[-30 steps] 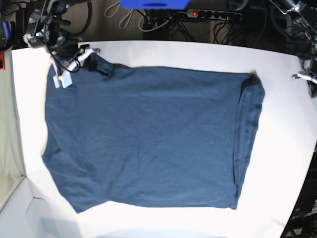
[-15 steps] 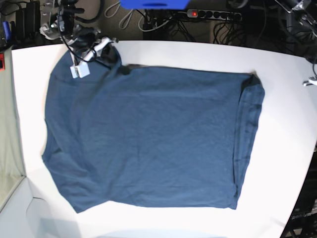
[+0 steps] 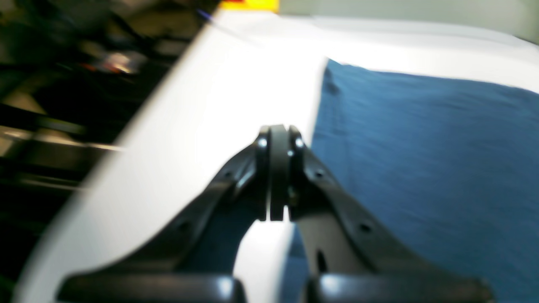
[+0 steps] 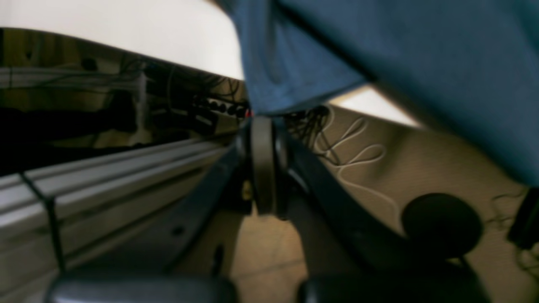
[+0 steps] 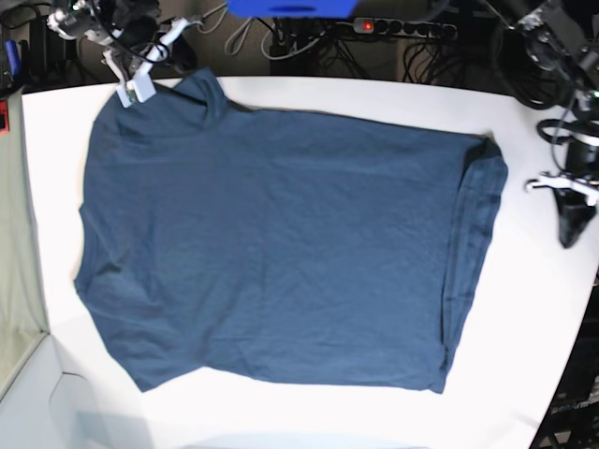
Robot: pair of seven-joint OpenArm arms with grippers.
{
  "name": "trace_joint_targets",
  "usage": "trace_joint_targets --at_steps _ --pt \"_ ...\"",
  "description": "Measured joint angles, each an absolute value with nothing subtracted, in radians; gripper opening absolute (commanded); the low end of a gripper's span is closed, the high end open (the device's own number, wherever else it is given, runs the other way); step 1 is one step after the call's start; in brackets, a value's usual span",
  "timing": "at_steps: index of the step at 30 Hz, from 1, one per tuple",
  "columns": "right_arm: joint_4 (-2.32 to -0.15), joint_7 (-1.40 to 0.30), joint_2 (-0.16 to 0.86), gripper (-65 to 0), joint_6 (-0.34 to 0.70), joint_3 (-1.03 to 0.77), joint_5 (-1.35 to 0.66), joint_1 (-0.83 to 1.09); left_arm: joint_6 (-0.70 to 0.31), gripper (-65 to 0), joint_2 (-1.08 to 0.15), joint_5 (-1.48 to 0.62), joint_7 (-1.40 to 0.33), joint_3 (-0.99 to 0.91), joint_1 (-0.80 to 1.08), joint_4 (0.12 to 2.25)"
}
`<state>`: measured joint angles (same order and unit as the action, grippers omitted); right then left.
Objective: Layout the t-shirt on the table in an organized manner, then fold the t-shirt properly
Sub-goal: 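Move the left gripper to the shirt's shoulder corner and grasp it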
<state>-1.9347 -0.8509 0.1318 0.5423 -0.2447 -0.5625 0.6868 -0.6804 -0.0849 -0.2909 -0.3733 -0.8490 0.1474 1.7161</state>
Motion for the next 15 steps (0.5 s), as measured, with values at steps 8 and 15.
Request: trace_joint_targets --at_steps 8,15 --pt "-1.938 -0.853 0.138 -65.0 0.542 -0.249 -0.561 0.683 -0.68 -64.8 0.013 -0.252 -0.374 -0.645 0.189 1.712" --pt "-1.937 -0.865 0.136 -65.0 0.542 -0.25 -0.557 0.661 -0.679 -64.8 0.008 -0.041 -0.363 -0.56 0.173 1.509"
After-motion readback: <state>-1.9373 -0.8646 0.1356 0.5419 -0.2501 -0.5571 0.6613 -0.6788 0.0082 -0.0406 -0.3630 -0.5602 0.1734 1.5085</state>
